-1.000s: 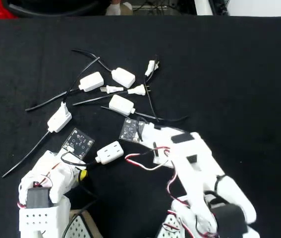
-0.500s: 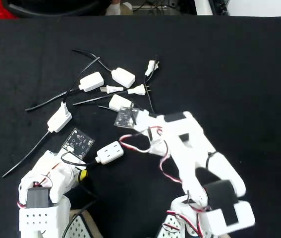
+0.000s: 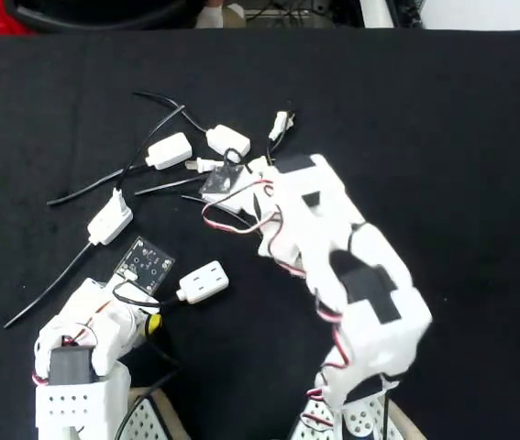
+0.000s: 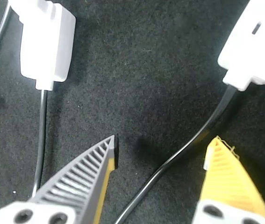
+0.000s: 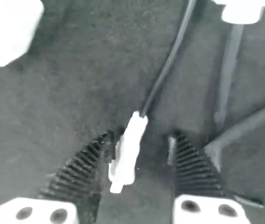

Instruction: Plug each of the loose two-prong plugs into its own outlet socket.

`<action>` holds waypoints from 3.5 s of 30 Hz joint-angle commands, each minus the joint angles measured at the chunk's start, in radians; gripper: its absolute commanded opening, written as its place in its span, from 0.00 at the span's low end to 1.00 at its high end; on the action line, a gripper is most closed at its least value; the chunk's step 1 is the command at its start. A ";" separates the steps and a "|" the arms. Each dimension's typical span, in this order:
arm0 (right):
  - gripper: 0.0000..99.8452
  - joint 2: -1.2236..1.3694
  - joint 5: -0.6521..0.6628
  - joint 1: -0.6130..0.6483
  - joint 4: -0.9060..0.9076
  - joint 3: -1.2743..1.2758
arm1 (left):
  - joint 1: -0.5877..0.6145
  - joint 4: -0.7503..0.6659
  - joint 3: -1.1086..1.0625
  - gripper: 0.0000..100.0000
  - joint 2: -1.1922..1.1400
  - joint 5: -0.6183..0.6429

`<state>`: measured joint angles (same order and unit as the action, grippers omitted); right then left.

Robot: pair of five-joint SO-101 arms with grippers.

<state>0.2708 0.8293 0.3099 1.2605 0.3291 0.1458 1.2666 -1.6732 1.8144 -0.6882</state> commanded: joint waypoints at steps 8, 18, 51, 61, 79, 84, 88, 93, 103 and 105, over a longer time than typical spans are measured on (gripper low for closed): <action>0.07 0.228 -0.026 -0.006 0.244 -0.275 | 0.007 -0.014 0.001 0.30 0.006 -0.011; 0.01 0.185 -0.068 0.005 0.397 -0.409 | 0.007 -0.020 -0.002 0.30 0.006 -0.011; 0.01 -1.520 -0.451 0.519 -0.078 0.664 | -0.248 -0.500 0.214 0.30 0.008 0.712; 0.01 -1.512 -0.451 0.525 -0.117 0.707 | -0.433 -0.489 0.286 0.30 0.008 0.729; 0.01 -1.509 -0.910 0.390 -0.727 1.047 | 0.068 -0.097 0.406 0.30 0.009 0.410; 0.01 -1.509 -0.916 0.385 -0.710 1.056 | 0.231 -0.094 0.354 0.30 0.009 0.408; 0.01 -1.506 -0.941 0.376 -0.712 1.063 | 0.236 -0.092 0.248 0.30 0.009 0.407; 0.01 -1.348 -0.947 0.358 -0.721 1.033 | 0.245 -0.091 0.163 0.30 0.008 0.322; 0.01 -0.931 -0.948 0.364 -0.721 0.843 | 0.246 -0.097 0.093 0.30 0.008 0.293; 0.01 -0.918 -0.951 0.364 -0.743 0.843 | 0.246 -0.098 0.093 0.30 0.008 0.293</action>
<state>-0.6943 -0.1112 0.6813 0.5531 1.2236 0.3805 1.1730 -1.5858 1.8128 -0.3859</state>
